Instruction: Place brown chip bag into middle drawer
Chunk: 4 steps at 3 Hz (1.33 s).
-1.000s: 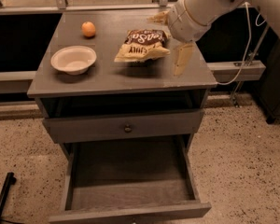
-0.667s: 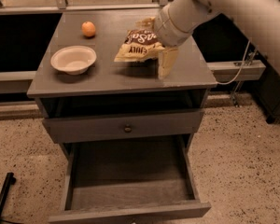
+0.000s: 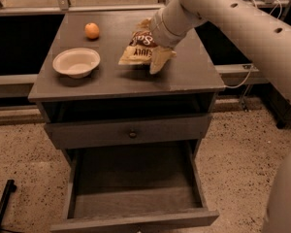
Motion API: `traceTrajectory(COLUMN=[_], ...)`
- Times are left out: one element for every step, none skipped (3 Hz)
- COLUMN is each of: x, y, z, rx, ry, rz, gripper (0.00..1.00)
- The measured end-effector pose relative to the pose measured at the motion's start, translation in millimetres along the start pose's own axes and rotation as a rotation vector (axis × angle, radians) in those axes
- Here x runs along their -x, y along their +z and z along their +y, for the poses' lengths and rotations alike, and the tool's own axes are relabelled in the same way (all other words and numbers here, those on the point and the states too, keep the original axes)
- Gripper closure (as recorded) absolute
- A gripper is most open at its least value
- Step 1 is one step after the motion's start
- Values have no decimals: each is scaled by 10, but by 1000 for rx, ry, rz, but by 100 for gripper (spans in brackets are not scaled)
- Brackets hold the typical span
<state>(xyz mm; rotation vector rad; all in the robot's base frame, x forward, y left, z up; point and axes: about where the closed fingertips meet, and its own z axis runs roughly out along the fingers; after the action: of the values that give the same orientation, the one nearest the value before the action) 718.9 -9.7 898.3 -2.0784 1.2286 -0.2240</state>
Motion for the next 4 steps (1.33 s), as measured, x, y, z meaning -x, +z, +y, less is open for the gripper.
traceTrajectory(x=[-177, -288, -301, -313], y=[108, 141, -71, -603], z=[-57, -3, 18, 34], rx=[-9, 1, 16, 24], ry=[48, 68, 93, 141], rz=[62, 101, 67, -28], gripper=[48, 72, 95, 100])
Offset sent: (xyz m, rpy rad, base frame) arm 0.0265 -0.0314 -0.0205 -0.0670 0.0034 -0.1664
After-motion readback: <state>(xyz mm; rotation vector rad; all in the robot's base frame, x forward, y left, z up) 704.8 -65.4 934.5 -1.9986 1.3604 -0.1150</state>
